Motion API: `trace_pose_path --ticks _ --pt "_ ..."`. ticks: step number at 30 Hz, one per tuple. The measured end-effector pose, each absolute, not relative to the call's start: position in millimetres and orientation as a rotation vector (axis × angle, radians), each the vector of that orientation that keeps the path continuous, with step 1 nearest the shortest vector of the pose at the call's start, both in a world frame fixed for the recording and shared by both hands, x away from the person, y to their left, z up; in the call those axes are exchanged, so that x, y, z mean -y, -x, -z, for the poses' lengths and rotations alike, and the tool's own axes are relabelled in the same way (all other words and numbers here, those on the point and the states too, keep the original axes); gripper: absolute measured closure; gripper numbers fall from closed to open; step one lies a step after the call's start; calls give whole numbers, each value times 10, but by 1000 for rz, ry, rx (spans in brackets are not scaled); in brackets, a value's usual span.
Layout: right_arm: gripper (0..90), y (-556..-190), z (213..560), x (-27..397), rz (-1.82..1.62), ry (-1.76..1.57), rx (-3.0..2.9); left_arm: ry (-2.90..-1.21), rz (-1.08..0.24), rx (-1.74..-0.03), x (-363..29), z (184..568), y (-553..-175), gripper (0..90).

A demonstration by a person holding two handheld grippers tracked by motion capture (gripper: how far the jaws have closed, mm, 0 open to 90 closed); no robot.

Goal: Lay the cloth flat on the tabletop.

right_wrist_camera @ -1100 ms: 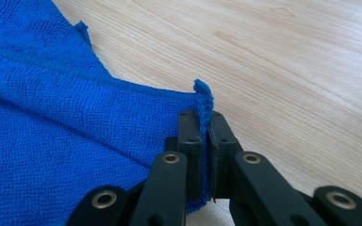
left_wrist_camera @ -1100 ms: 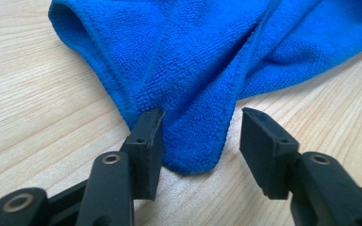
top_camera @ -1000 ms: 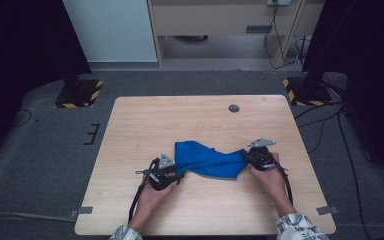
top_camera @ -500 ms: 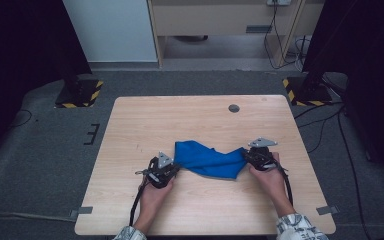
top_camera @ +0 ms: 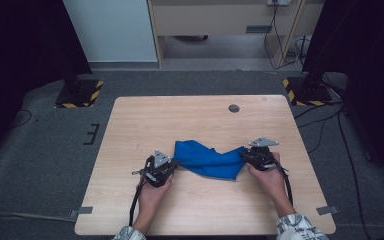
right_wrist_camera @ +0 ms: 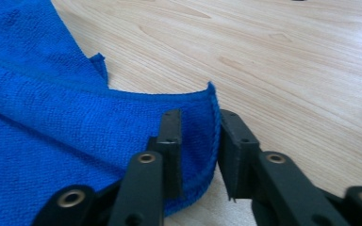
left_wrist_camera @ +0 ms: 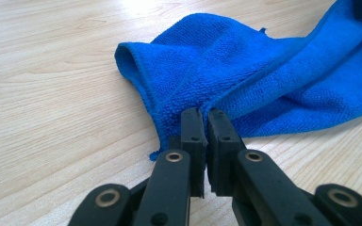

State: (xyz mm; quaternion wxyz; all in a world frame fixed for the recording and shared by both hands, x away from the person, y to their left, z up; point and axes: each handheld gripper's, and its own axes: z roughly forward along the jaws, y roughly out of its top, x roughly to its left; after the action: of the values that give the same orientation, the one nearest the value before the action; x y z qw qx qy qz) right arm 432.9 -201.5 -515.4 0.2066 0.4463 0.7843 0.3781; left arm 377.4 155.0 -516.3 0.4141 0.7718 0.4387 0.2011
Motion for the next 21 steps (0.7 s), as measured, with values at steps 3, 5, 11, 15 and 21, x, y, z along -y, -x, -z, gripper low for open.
trace_pose_path --ticks 3,5,11,15,21 --pt "686 -4314 5132 2015 -1060 -1256 -2173 -1940 -503 -1105 -1553 5159 -3774 862" --pt "702 -4303 5105 2019 -1083 -1260 -2160 -1939 -503 -1105 -1556 5157 -3776 862" --pt "851 -4290 5080 2010 -1081 -1225 -2180 -1932 -497 -1105 -1566 5152 -3778 861" --pt "821 -4301 5100 2003 -1056 -1237 -2180 -1931 -499 -1103 -1567 5145 -3773 861" --pt "689 -4363 5155 1996 -1018 -1235 -2187 -1937 -500 -1098 -1554 5150 -3770 861"
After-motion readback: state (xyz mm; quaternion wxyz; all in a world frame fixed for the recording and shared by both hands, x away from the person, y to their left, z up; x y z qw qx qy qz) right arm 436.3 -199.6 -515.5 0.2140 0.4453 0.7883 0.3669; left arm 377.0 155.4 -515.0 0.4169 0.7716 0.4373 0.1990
